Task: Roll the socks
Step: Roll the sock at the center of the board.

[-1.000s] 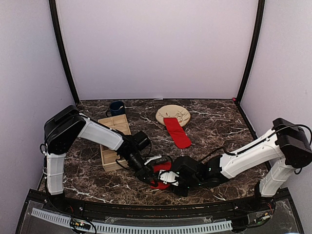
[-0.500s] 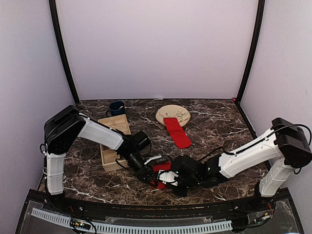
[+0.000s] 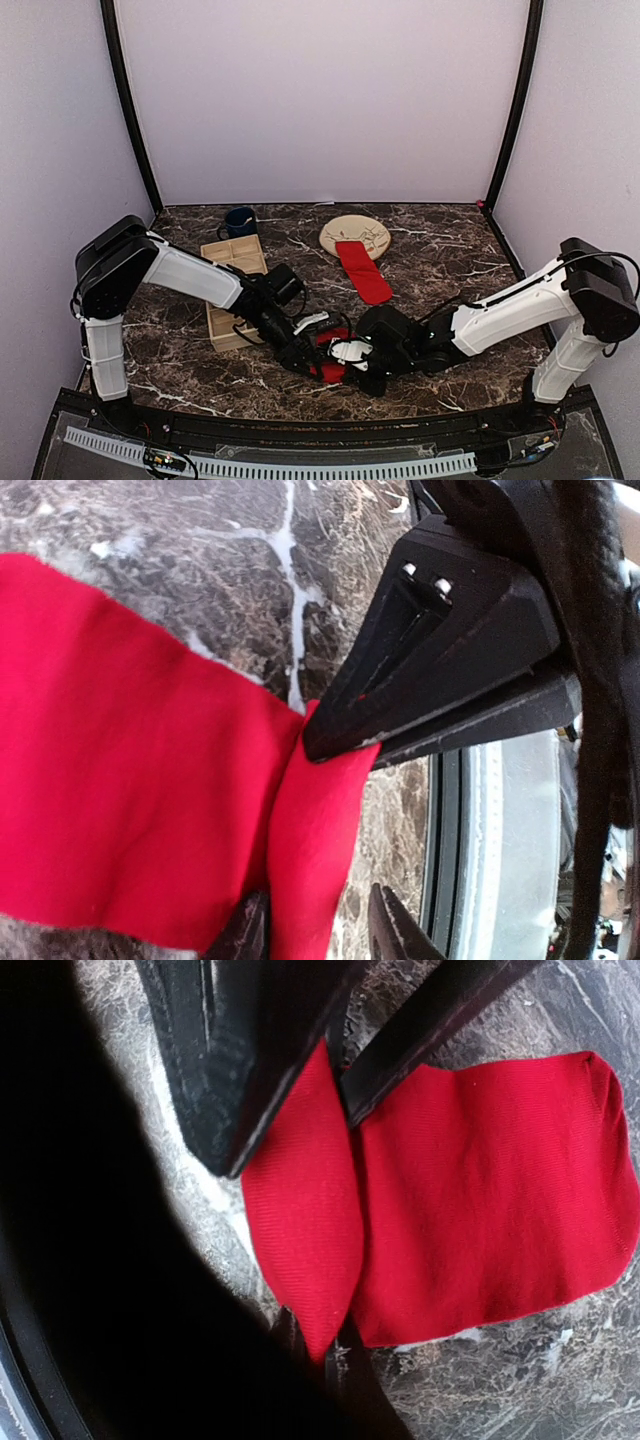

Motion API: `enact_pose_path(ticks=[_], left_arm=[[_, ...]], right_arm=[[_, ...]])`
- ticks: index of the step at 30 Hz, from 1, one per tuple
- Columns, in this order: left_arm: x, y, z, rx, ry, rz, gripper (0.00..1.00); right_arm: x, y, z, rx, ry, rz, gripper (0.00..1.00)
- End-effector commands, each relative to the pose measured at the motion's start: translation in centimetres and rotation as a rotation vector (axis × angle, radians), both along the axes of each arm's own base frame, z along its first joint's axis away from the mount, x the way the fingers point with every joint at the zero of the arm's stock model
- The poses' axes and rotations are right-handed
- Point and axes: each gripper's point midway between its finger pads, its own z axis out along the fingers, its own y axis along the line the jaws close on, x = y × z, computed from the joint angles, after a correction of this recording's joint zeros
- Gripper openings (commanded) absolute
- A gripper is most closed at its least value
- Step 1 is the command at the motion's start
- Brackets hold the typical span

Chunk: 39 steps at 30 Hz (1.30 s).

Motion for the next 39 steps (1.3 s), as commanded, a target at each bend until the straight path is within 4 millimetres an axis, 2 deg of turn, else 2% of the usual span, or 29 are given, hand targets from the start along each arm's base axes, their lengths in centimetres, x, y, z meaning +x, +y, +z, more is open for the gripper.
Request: enact_pose_path(ticks=[1, 17, 23, 32, 39], left_arm=[[1.2, 0.1, 1.0, -0.015, -0.086, 0.063, 0.37], [2.1, 0.4, 4.6, -0.216, -0.271, 0.182, 0.38], [2.8, 0.9, 4.0, -0.197, -0.356, 0.226, 0.39], [4.5, 2.3, 4.7, -0.199, -0.493, 0.347, 0.39], [3.4, 2.3, 5.9, -0.247, -0.561, 0.324, 0.41]], right_arm=[[-0.5, -0.1, 0.5, 0.043, 0.072, -0.003, 0.00], [-0.6, -0.3, 0.5, 0.109, 0.270, -0.021, 0.00], [-0.7, -0.3, 0.8, 0.141, 0.334, -0.020, 0.00], [-0.9, -0.6, 0.5, 0.167, 0.422, -0.021, 0.00], [-0.8, -0.4, 0.6, 0.194, 0.497, -0.023, 0.00]])
